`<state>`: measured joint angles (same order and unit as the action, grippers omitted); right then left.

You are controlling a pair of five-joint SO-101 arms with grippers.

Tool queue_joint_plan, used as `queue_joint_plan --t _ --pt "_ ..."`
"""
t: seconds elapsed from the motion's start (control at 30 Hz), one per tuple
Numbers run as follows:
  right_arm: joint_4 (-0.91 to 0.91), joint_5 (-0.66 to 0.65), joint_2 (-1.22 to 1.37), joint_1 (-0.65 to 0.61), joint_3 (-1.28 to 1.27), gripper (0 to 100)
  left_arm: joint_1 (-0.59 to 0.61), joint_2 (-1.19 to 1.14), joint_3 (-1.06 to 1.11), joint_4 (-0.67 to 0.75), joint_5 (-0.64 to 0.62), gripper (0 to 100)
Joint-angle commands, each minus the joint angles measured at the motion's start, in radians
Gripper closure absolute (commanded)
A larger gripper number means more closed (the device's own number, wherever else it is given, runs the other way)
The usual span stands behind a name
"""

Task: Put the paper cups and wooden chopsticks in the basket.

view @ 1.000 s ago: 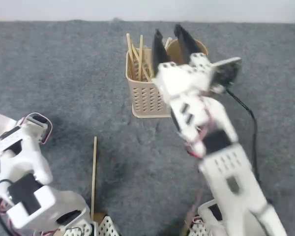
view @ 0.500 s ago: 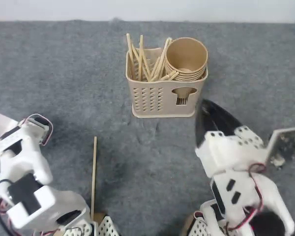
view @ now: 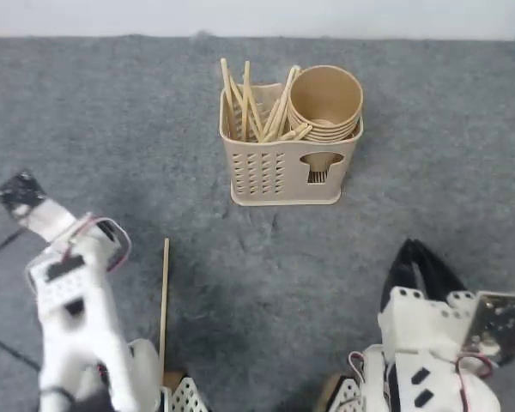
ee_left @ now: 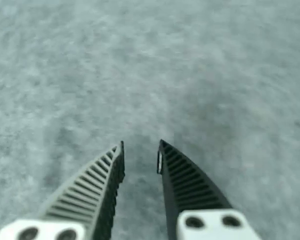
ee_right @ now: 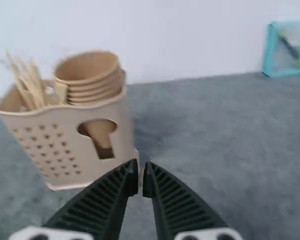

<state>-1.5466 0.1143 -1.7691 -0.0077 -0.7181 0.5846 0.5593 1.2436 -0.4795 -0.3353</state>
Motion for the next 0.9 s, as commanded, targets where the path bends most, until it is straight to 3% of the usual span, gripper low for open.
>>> queue_joint_plan --t 0.0,0.2,0.5,0.87 --pt "-0.070 -0.055 -0.013 0.102 0.051 96.9 -0.080 0.316 0.147 0.028 0.064 90" --pt "-0.101 -0.072 -0.045 0.202 -0.075 96.9 -0.133 0.683 0.326 -0.017 0.110 90" --pt "0.030 -0.071 -0.045 0.203 -0.411 96.9 -0.210 1.267 0.443 -0.402 0.114 90" --pt "0.093 -0.072 -0.044 0.194 -0.516 96.9 -0.391 1.260 0.441 -0.532 0.290 90"
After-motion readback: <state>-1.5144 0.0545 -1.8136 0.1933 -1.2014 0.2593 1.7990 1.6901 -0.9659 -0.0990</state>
